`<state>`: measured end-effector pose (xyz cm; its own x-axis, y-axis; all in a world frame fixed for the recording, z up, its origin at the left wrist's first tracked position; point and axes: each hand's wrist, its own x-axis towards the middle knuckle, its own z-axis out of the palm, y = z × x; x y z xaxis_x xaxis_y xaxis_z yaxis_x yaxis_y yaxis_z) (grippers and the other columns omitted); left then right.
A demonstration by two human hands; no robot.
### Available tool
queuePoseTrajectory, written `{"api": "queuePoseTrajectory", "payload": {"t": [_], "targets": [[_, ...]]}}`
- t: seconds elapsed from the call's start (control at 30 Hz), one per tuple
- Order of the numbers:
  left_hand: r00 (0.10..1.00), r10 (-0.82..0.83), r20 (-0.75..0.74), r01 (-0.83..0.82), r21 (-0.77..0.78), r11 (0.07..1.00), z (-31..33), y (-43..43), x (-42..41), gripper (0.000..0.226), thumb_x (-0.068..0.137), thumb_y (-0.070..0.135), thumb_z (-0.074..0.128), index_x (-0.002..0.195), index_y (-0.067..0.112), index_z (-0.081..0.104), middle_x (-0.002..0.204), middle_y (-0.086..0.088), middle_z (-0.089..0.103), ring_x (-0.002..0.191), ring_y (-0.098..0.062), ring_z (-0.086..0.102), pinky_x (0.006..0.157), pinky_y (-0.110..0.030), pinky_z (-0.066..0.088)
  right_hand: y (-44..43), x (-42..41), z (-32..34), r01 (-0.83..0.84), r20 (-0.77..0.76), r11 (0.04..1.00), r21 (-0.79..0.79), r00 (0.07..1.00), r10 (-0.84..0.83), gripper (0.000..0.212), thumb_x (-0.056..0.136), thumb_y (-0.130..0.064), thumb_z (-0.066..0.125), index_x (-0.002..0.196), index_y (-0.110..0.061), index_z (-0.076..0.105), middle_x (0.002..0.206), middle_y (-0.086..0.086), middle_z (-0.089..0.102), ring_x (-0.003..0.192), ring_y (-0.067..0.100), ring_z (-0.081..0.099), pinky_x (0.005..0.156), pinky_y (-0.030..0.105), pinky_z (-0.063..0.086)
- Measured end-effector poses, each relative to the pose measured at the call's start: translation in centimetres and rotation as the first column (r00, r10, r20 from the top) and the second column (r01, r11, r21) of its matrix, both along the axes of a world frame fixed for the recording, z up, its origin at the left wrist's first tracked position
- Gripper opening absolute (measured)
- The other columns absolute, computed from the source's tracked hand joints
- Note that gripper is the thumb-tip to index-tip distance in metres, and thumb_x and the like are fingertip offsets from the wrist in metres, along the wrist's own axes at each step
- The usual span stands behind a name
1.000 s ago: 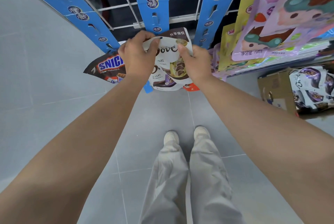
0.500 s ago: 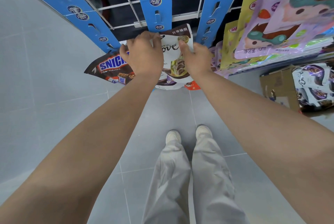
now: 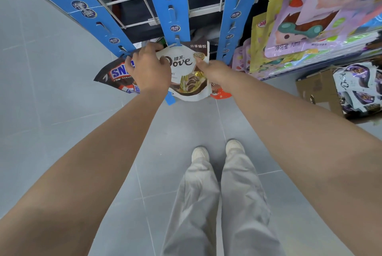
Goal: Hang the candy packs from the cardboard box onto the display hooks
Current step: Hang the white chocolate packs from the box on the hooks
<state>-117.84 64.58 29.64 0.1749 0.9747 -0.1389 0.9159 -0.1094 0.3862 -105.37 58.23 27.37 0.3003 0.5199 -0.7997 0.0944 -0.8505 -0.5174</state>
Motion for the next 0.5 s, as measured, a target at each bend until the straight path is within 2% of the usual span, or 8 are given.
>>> {"api": "queuePoseTrajectory", "payload": {"t": [0.07,0.13,0.2,0.27,0.33,0.37,0.43,0.5], "targets": [[1.000,0.001,-0.011,-0.001,0.026,1.000,-0.1,-0.2,0.0,0.034,0.092,0.018,0.049,0.125,0.020,0.053,0.128,-0.001,0.056,0.127,-0.021,0.041,0.116,-0.039,0.014,-0.3,-0.3,-0.4,0.007,-0.017,1.000,0.002,1.000,-0.006,0.059,0.096,-0.052,0.032,0.133,-0.008,0.046,0.128,0.010,0.056,0.114,0.030,0.055,0.097,0.039,0.048],[1.000,0.005,-0.022,-0.004,0.054,0.999,-0.5,-0.8,0.1,0.039,0.090,0.021,0.051,0.129,0.018,0.048,0.134,-0.003,0.049,0.131,-0.024,0.035,0.116,-0.041,0.018,-0.8,-0.3,-0.9,0.054,-0.009,0.998,0.033,0.999,-0.054,0.057,0.096,-0.046,0.038,0.135,-0.006,0.042,0.133,0.011,0.053,0.119,0.030,0.053,0.100,0.037,0.044],[0.999,0.027,-0.022,-0.025,0.088,0.996,-0.8,-1.9,0.5,0.046,0.087,0.021,0.056,0.131,0.015,0.043,0.141,-0.006,0.039,0.135,-0.026,0.029,0.115,-0.042,0.020,-1.9,0.0,-1.2,0.099,-0.013,0.995,0.030,0.995,-0.098,0.058,0.094,-0.041,0.044,0.138,-0.003,0.037,0.134,0.011,0.050,0.118,0.028,0.051,0.092,0.029,0.042],[0.997,0.071,0.012,-0.072,0.141,0.987,-0.6,-3.3,1.1,0.053,0.080,0.020,0.063,0.128,0.013,0.041,0.143,-0.009,0.033,0.135,-0.028,0.029,0.113,-0.041,0.023,-3.3,0.4,-1.2,0.133,-0.025,0.991,0.034,0.991,-0.132,0.057,0.092,-0.037,0.050,0.136,-0.001,0.040,0.131,0.013,0.051,0.111,0.026,0.052,0.083,0.028,0.040],[0.995,0.068,0.076,-0.080,0.169,0.982,0.0,-4.8,2.1,0.049,0.076,0.018,0.065,0.121,0.013,0.044,0.135,-0.007,0.040,0.127,-0.025,0.038,0.109,-0.038,0.029,-4.9,1.3,-1.2,0.200,-0.078,0.979,0.047,0.978,-0.196,0.051,0.091,-0.031,0.054,0.132,-0.004,0.045,0.128,0.012,0.055,0.113,0.028,0.055,0.086,0.031,0.046],[0.993,0.044,0.108,-0.059,0.135,0.989,0.2,-5.5,2.6,0.041,0.077,0.017,0.063,0.115,0.014,0.047,0.127,-0.005,0.047,0.119,-0.023,0.045,0.105,-0.037,0.031,-5.8,1.9,-1.0,0.213,-0.104,0.976,0.053,0.973,-0.207,0.046,0.091,-0.029,0.055,0.131,-0.005,0.047,0.126,0.010,0.056,0.113,0.028,0.056,0.084,0.032,0.048],[0.990,-0.033,0.134,0.032,0.003,0.999,0.7,-7.0,4.1,0.021,0.080,0.013,0.055,0.101,0.019,0.054,0.107,0.000,0.062,0.100,-0.021,0.057,0.100,-0.036,0.036,-7.7,3.2,-0.3,0.219,-0.141,0.975,0.049,0.967,-0.210,0.041,0.094,-0.029,0.052,0.129,-0.007,0.048,0.114,0.007,0.059,0.102,0.024,0.060,0.064,0.025,0.047],[0.990,-0.128,0.051,0.133,-0.117,0.984,1.1,-8.5,6.1,0.019,0.081,0.011,0.050,0.090,0.023,0.062,0.094,0.003,0.068,0.093,-0.022,0.060,0.097,-0.036,0.038,-9.6,4.8,-0.1,0.224,-0.166,0.974,0.043,0.963,-0.214,0.043,0.095,-0.030,0.051,0.130,-0.005,0.046,0.105,0.007,0.060,0.084,0.020,0.061,0.053,0.021,0.038]]}}
